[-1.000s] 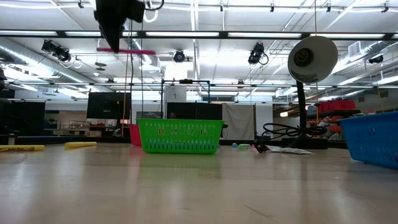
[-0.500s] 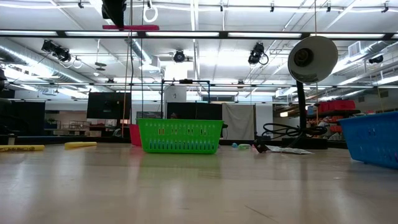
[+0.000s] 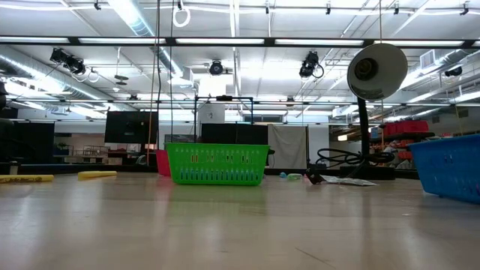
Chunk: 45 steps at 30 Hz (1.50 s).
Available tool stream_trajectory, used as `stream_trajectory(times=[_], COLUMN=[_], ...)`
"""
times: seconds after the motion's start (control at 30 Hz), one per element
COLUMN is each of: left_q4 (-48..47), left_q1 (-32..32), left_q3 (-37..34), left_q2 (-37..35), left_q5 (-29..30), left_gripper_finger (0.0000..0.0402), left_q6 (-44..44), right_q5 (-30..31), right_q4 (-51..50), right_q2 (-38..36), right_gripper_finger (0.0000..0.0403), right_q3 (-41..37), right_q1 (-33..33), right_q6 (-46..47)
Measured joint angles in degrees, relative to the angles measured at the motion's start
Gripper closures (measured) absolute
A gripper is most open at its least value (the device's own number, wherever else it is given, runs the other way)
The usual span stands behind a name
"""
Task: Pick & Place Markers
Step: Put the large pink pen into the blue bin
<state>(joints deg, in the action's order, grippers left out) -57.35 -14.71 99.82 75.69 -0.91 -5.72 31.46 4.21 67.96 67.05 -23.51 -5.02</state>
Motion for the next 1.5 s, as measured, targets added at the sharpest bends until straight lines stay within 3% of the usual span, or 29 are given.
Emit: stream_trajectory(times=[0.23,0.53,0.83,1.17,1.3,1.5], left_q4=[12.6,21.7,24.5,31.9,35.5,40.6], left_q1=[5.9,12.5,13.8,16.8,17.7,19.1], left_q3=[0.0,0.0,0.0,0.0,-0.1,-0.1], left_q2=[-2.5,-2.1,-2.2,-0.5,0.8,2.8], left_q5=[4.6,11.5,10.1,9.9,9.5,8.6], left_gripper_finger=[0.0381,0.0381,0.0381,0.0381,0.0381,0.0381], left_q6=[-0.6,3.3,3.1,3.7,3.9,4.6], right_q5=[0.0,0.0,-0.1,-2.7,-4.7,-8.7], right_q4=[0.0,0.0,0.8,-9.1,-14.4,-14.6], right_q2=[0.0,0.0,0.0,4.1,7.9,12.3], right_gripper_finger=[0.0238,0.0238,0.0238,0.0234,0.021,0.0168], right_q3=[0.0,0.0,0.4,18.2,25.6,32.7], right_q1=[0.0,0.0,0.7,4.4,6.4,8.0], right_q6=[0.0,0.0,0.9,-1.9,-1.5,-3.7])
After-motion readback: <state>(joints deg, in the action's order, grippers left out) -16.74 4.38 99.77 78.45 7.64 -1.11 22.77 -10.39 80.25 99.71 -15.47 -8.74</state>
